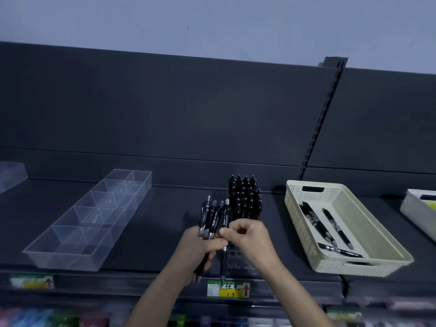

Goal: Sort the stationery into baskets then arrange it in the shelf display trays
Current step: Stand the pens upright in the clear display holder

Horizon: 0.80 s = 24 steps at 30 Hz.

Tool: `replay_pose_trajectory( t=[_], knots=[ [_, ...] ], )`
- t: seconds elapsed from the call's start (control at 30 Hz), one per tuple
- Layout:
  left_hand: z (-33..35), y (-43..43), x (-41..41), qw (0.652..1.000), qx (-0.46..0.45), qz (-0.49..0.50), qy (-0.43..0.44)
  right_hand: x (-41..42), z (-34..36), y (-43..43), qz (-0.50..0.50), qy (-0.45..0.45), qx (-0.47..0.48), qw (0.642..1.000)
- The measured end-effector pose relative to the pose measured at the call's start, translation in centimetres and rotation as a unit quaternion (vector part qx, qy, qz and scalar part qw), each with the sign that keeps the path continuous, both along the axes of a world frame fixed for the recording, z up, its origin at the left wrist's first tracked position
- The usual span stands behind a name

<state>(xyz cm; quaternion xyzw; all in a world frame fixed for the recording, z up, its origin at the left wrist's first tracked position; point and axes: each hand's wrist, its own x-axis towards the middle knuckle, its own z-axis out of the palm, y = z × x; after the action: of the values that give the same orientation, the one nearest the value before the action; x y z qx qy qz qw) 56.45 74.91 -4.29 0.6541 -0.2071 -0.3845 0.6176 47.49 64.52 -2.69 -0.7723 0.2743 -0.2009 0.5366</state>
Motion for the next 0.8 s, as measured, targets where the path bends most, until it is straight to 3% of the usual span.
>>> replay_pose_trajectory(
  t=[0.13,0.33,0.47,0.63,0.8],
  knots=[
    [0.2,-0.1,-0.5,1.000,-0.009,0.004,0.020,-1.0,-0.1,-1.3,-0.016,-0.004,0.022,1.000],
    [-0.9,0.6,0.4,0.997,0.004,0.036,0.061,-1.6,0.0,-4.3,-0.146,0.003,-0.174,0.974],
    [-1.2,0.8,0.2,0.999,0.002,0.029,0.045,-0.6,-1.3,-3.9,-0.120,0.021,-0.236,0.964],
    [-1.3,1.2,0.4,0.999,0.007,0.036,0.033,0.3,-3.7,-3.6,-0.073,0.118,-0.289,0.947],
    [-1.1,1.2,0.1,0.999,0.003,0.032,0.038,0.7,-4.0,-3.4,-0.072,0.138,-0.304,0.940]
  ],
)
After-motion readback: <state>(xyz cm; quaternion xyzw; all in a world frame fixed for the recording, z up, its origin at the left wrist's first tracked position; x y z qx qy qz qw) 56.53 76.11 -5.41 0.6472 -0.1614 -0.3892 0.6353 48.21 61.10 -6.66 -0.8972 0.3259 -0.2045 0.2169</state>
